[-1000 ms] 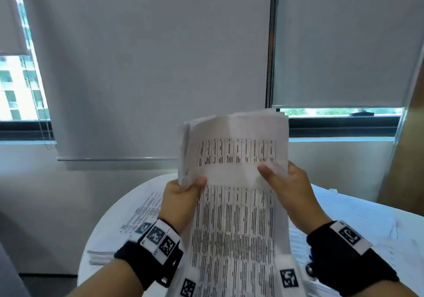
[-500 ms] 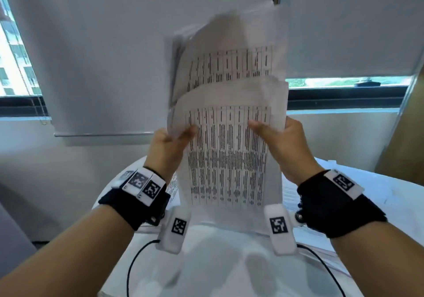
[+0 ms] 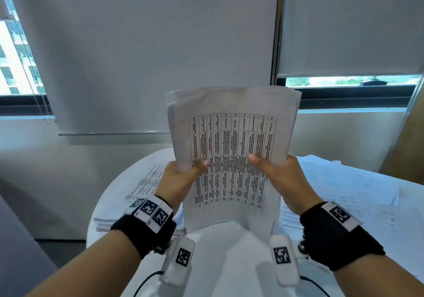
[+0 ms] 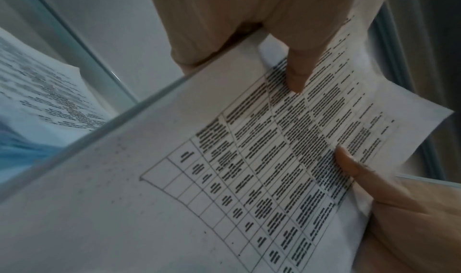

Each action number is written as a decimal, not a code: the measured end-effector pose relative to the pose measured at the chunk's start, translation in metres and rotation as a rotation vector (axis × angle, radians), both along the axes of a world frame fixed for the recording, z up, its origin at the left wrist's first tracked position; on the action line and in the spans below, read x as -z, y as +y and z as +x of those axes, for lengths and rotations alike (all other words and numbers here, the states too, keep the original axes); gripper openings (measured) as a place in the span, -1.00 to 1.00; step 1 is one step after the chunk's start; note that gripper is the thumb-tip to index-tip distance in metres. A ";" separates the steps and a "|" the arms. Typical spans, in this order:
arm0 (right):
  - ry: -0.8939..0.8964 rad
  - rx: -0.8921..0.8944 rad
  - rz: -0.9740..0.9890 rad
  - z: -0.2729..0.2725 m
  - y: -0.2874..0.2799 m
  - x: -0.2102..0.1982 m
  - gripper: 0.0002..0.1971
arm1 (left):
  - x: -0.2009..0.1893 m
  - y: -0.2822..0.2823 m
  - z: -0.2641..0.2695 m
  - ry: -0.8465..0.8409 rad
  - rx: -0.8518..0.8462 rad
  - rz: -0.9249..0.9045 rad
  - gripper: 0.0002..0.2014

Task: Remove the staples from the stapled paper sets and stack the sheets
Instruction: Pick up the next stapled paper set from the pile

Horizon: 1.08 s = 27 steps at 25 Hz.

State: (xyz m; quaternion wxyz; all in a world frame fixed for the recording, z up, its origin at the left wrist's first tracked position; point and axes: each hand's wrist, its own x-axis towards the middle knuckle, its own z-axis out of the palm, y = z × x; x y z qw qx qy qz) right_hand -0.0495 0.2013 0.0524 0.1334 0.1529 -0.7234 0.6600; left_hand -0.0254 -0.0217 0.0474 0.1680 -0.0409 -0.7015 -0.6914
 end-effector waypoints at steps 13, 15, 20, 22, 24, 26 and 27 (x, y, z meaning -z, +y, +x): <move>-0.115 -0.107 -0.027 -0.005 0.013 -0.011 -0.58 | 0.002 0.002 -0.008 -0.058 0.021 -0.050 -0.67; -0.027 -0.003 -0.061 -0.006 0.017 -0.024 -0.38 | -0.008 -0.003 -0.011 -0.043 0.008 -0.101 -0.75; 0.513 0.414 0.487 0.014 0.037 -0.085 -0.07 | -0.043 -0.015 -0.013 0.066 0.061 -0.591 -0.55; 0.455 0.243 0.699 0.020 0.038 -0.101 -0.35 | -0.054 -0.007 -0.007 0.097 0.095 -0.769 -0.65; 0.284 0.008 0.605 0.023 0.034 -0.097 -0.71 | -0.061 -0.005 -0.001 0.116 0.110 -0.865 -0.76; 0.247 0.020 0.426 0.023 0.038 -0.082 -0.79 | -0.059 -0.016 0.004 0.060 0.145 -0.875 -0.87; 0.249 0.077 0.366 0.023 0.044 -0.073 -0.77 | -0.055 -0.024 0.007 0.018 0.137 -0.870 -0.87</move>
